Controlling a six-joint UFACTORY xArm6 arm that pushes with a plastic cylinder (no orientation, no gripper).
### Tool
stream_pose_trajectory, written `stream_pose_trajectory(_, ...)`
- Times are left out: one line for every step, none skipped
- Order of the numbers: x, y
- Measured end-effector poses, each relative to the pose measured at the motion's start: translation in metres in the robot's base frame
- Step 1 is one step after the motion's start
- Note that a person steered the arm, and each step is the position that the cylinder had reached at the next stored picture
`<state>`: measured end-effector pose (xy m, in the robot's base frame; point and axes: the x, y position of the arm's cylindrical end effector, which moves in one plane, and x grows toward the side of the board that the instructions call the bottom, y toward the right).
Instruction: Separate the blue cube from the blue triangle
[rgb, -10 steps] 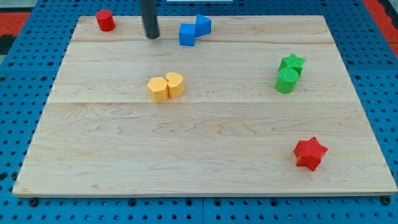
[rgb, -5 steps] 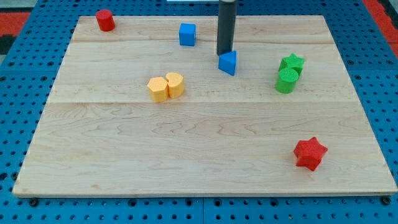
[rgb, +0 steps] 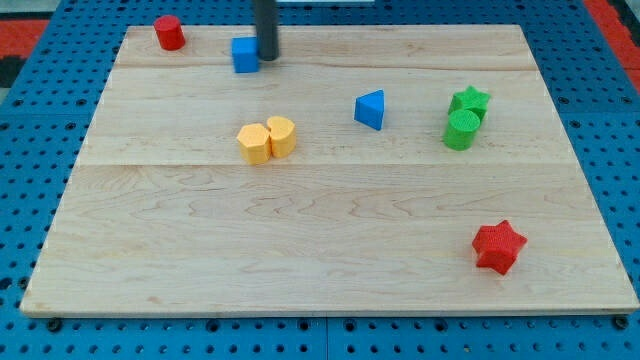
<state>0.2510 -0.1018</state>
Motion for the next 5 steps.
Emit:
stream_pose_trajectory(-0.009, -0.014)
stream_pose_trajectory(-0.034, -0.014)
stream_pose_trajectory(-0.034, -0.034)
stream_pose_trajectory(0.005, -0.053)
stream_pose_trajectory(0.044, -0.061)
